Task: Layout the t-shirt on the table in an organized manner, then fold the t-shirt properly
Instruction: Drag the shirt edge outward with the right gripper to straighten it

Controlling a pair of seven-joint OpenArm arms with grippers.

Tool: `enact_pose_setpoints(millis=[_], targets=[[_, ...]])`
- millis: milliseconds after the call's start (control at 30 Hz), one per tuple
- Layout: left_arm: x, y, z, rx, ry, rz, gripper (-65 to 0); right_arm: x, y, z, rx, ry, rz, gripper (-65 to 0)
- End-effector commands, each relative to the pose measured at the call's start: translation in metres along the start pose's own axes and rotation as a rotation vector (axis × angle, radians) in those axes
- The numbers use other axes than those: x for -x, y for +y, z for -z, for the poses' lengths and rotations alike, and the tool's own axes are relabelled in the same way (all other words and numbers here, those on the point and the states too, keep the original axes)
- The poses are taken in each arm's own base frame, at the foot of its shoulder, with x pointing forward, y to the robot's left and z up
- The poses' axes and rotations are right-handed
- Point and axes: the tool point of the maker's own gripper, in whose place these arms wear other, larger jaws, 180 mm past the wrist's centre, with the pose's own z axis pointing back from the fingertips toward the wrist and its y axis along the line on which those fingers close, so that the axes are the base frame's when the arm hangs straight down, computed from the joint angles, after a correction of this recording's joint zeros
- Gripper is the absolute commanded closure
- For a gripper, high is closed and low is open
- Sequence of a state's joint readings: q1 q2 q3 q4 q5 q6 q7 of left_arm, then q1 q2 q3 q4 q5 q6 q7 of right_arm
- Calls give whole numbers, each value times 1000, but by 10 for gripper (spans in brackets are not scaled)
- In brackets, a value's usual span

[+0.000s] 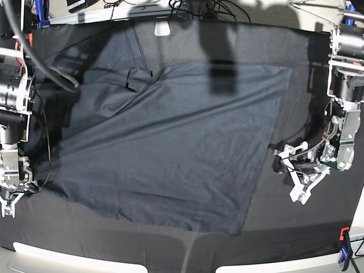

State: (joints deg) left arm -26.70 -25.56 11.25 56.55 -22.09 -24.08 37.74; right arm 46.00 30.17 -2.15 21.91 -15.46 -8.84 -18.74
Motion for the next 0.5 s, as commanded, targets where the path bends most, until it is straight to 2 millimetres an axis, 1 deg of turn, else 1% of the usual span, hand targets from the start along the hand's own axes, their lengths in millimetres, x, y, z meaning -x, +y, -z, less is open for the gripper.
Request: enact_pose_setpoints(millis=[0, 167, 233, 367, 467], targets=[[-25, 10, -7, -17, -65, 8, -286, -27, -22, -2, 47, -53, 31, -267], [-27, 10, -8, -18, -73, 8, -286, -11, -17, -2, 15, 32, 93, -269], [-27, 10, -8, -18, -72, 8, -286, -9, -16, -1, 8, 45, 106, -269], [-27, 10, -8, -18, -74, 8, -286, -9, -15, -2, 3, 52, 100, -269], [-31, 10, -8, -17, -94, 9, -286, -16, -5, -4, -64, 35, 78, -269]])
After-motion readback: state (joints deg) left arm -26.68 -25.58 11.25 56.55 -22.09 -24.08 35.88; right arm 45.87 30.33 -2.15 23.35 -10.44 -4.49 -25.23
